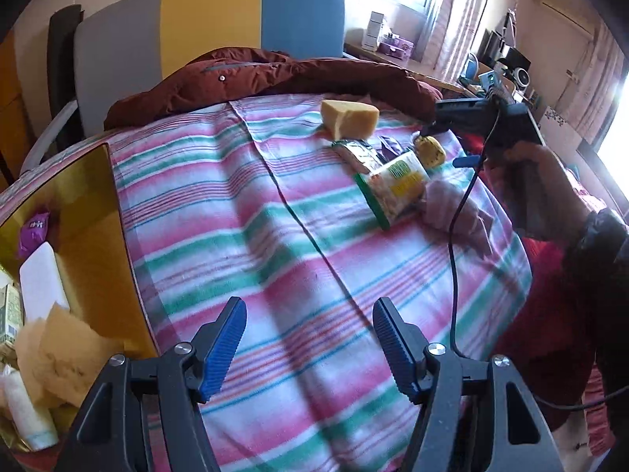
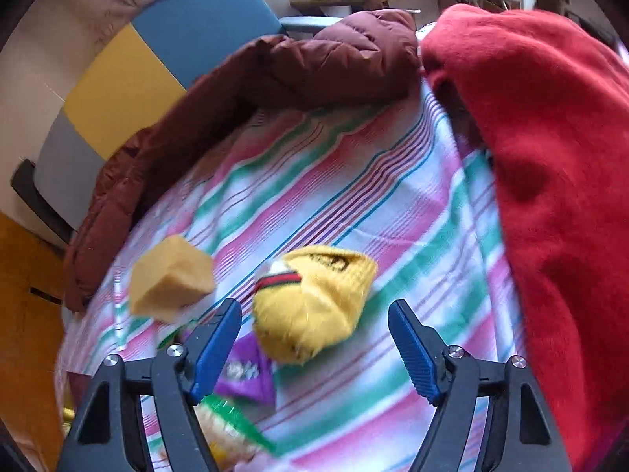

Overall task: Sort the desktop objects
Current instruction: 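Grasp the yellow sock with the right gripper, then grasp the WEIDAN snack bag with the left gripper while the right holds the yellow sock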

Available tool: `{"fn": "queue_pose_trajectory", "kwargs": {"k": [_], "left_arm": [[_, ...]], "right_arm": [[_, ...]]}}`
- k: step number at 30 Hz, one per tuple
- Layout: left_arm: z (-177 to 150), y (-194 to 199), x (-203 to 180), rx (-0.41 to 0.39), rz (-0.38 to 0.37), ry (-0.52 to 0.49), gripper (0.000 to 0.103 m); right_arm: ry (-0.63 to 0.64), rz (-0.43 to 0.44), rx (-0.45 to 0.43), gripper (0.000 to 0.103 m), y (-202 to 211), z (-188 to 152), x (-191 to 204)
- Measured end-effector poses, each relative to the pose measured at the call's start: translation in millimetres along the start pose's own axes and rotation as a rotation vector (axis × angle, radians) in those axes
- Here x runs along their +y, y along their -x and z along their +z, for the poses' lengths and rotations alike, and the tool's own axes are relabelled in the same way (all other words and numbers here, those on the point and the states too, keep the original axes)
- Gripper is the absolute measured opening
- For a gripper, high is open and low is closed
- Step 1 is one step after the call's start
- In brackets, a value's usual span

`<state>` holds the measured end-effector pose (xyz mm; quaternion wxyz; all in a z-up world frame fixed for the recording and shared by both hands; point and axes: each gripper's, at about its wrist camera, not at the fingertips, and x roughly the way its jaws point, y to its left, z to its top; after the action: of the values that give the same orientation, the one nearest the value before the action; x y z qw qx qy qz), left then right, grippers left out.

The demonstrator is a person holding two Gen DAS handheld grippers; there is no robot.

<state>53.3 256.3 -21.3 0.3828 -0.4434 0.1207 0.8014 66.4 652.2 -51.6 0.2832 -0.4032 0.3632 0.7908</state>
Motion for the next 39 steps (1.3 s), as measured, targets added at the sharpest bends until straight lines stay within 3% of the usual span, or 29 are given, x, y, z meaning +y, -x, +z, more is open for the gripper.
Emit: {"fn": "queue_pose_trajectory", "kwargs": {"k": [3, 5, 8, 10, 17, 28, 33, 39], "left_arm": [[8.1, -7.5, -0.1, 0.004, 0.004, 0.006, 0.068], [14.6, -11.6, -1.5, 0.007, 0.001, 0.016, 0.068], [24.2, -17.2, -5.1, -0.004, 0.006, 0.016, 0.068], [32.0, -22.9, -7.0, -0.004, 0.019, 0.012, 0.059], [61.0, -45.8, -17.8, -0.005, -0.024, 0.007, 0.057], [86.0, -86.9, -83.8, 0.032, -0.028, -0.325, 0.058], [81.1, -108.1, -105.6, 0.078, 0.015, -0.522, 0.063], [87.1, -123.9, -112.9, 0.108, 0.036, -0.626, 0.063]], "right_arm": [[0.022, 0.008, 0.009, 0.078, -8.1, 6.2, 3.6], [0.052, -0.016, 0.026, 0.061, -13.1, 4.9, 8.0], [0.125, -0.051, 0.067, 0.052, -19.5, -1.1, 17.8], [0.164, -0.067, 0.042, 0.048, -14.0, -1.9, 24.1], [0.14, -0.047, -0.003, 0.046, 1.9, 3.9, 18.7], [0.14, -0.001, -0.007, 0.046, 7.4, 6.4, 19.4], [0.128, 0.007, -0.003, 0.046, 7.5, 6.9, 17.5], [0.117, 0.03, -0.009, 0.046, 10.1, 9.6, 17.2]]}}
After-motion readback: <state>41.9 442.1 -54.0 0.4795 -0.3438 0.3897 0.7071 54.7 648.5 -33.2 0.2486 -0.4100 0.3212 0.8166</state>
